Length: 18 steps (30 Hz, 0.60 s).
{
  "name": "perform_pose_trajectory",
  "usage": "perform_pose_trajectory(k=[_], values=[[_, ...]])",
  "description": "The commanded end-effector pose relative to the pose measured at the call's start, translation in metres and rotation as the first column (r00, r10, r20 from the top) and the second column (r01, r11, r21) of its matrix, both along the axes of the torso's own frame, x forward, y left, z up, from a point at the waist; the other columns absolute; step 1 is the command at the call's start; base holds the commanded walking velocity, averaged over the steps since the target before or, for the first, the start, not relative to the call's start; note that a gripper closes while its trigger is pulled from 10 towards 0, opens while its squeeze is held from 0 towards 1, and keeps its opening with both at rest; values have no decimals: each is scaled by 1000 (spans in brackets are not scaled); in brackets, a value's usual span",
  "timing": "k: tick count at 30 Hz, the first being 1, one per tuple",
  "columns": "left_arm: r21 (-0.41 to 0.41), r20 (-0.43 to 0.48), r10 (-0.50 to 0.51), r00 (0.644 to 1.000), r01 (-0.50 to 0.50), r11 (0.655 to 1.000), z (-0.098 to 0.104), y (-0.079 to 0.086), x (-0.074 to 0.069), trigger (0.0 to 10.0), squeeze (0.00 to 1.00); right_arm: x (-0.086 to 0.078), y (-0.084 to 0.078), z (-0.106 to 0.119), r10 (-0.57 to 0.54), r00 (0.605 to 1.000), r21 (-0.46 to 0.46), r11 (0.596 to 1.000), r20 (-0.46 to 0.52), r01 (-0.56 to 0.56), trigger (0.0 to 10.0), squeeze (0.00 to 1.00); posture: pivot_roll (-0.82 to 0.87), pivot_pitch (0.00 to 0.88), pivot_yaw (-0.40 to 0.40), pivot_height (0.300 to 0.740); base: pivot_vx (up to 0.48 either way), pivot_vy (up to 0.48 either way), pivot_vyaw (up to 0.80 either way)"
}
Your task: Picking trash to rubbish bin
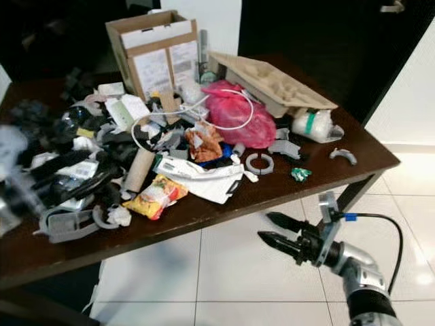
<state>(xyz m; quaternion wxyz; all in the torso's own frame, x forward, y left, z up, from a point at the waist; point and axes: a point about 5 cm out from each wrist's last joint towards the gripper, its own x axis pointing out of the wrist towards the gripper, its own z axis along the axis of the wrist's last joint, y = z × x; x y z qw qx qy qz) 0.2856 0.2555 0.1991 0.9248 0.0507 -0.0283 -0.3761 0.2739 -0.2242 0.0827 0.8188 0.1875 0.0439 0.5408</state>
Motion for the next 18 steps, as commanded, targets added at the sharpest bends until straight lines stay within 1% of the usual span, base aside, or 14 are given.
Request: perform_pose_trajectory(k=[1, 4, 5, 6, 8, 10, 11, 13, 15, 17, 18], values=[[7, -46, -23, 999, 23, 1000, -15, -12, 9, 10000, 0, -4, -2, 1, -2, 1000, 2, 1000, 11, 2, 10000, 0, 89, 134, -33, 740, 0, 0, 0], [5, -85, -45, 995, 46, 999, -23, -22, 18, 10000, 0, -5, -4, 5, -3, 999, -1, 1000, 32, 3, 10000, 0, 80, 137, -33, 740, 0, 0, 0], [5, -85, -45, 995, 46, 999, -23, -22, 18, 10000, 0, -5, -4, 5, -3, 999, -1, 1000, 32, 3, 10000, 0, 80, 137, -33, 740, 0, 0, 0], [2, -114, -70, 991, 71, 997, -27, -27, 22, 10000, 0, -5, -5, 9, -12, 999, -8, 1000, 51, 12, 10000, 0, 75, 139, -33, 740, 0, 0, 0], [4, -127, -83, 989, 84, 996, -29, -30, 24, 10000, 0, -5, -5, 10, -17, 998, -12, 1000, 59, 18, 10000, 0, 75, 139, -33, 740, 0, 0, 0], [42, -158, -100, 982, 108, 993, -35, -34, 27, 10000, 0, -5, -6, 16, -20, 996, -2, 1000, 83, 20, 10000, 0, 62, 143, -29, 740, 0, 0, 0], [42, -158, -100, 982, 108, 993, -35, -34, 27, 10000, 0, -5, -6, 16, -20, 996, -2, 1000, 83, 20, 10000, 0, 62, 143, -29, 740, 0, 0, 0], [88, -178, -106, 978, 123, 988, -38, -35, 30, 10000, 0, -8, -6, 20, -15, 995, -4, 1000, 95, 15, 10000, 0, 57, 143, -28, 740, 0, 0, 0], [102, -188, -97, 977, 118, 988, -38, -34, 32, 10000, 0, -9, -7, 20, -19, 995, -7, 1000, 98, 19, 10000, 0, 57, 145, -27, 740, 0, 0, 0], [150, -207, -64, 976, 96, 984, -40, -29, 35, 10000, 0, -11, -8, 21, -31, 994, -11, 999, 101, 32, 10000, 0, 53, 145, -27, 740, 0, 0, 0], [150, -207, -64, 976, 96, 984, -40, -29, 35, 10000, 0, -11, -8, 21, -31, 994, -11, 999, 101, 32, 10000, 0, 53, 145, -27, 740, 0, 0, 0]])
